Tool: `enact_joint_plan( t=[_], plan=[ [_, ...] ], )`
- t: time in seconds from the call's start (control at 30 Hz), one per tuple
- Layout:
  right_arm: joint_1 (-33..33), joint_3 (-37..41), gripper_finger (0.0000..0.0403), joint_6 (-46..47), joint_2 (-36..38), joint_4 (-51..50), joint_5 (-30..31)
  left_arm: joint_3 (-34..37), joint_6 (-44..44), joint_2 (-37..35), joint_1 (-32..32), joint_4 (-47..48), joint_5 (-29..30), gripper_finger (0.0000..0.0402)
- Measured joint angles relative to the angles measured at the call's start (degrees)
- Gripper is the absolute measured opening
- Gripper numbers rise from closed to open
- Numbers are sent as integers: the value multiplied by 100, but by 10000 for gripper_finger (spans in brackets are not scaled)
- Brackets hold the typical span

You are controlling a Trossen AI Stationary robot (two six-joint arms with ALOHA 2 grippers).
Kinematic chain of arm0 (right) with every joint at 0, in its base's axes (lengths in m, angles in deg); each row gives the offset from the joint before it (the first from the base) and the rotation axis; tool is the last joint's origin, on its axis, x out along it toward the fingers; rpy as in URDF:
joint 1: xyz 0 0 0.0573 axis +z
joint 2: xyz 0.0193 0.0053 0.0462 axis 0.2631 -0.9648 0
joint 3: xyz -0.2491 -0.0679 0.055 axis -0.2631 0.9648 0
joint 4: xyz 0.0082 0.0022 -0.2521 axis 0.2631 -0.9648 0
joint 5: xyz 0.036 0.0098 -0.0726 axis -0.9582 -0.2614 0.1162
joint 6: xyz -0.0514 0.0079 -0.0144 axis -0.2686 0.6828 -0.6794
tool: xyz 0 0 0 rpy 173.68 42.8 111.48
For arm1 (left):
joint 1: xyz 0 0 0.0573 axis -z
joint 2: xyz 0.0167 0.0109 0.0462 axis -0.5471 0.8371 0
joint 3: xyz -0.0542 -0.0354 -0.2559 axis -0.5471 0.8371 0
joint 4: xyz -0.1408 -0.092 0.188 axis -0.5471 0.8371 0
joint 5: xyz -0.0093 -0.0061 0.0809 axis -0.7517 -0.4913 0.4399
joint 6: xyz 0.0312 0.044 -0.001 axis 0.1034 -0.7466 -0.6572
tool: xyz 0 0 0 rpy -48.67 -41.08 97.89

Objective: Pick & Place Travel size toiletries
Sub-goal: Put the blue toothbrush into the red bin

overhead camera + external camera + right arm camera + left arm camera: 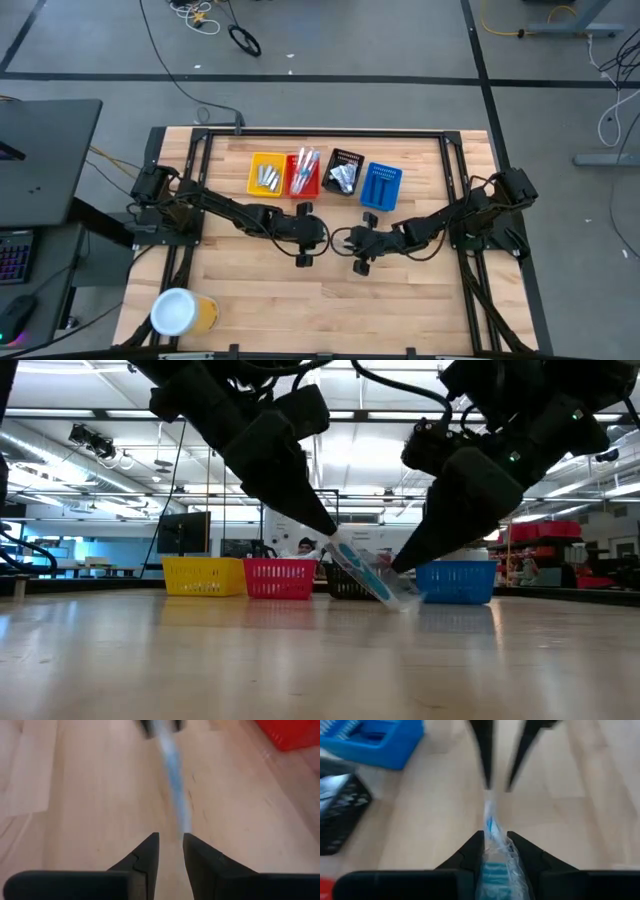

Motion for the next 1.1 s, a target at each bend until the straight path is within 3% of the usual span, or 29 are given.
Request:
enact_joint_plan(
  t=[0.17, 0.43, 0.73, 1.1],
  plan=[
    [48, 1, 99, 7, 17, -328, -3, 0, 228, -60, -128, 101, 609, 95],
    [45, -1, 99, 740, 22, -1317, -2, -297, 671, -734, -536, 1744, 1669, 76],
    [46, -1, 99, 754, 22, -1210, -2, -350, 655, -1563, -1024, 1838, 2770, 88],
    [42, -1, 99, 738, 22, -1181, -2, -345, 834, -786, -2174, 1688, 2908, 87]
  ],
)
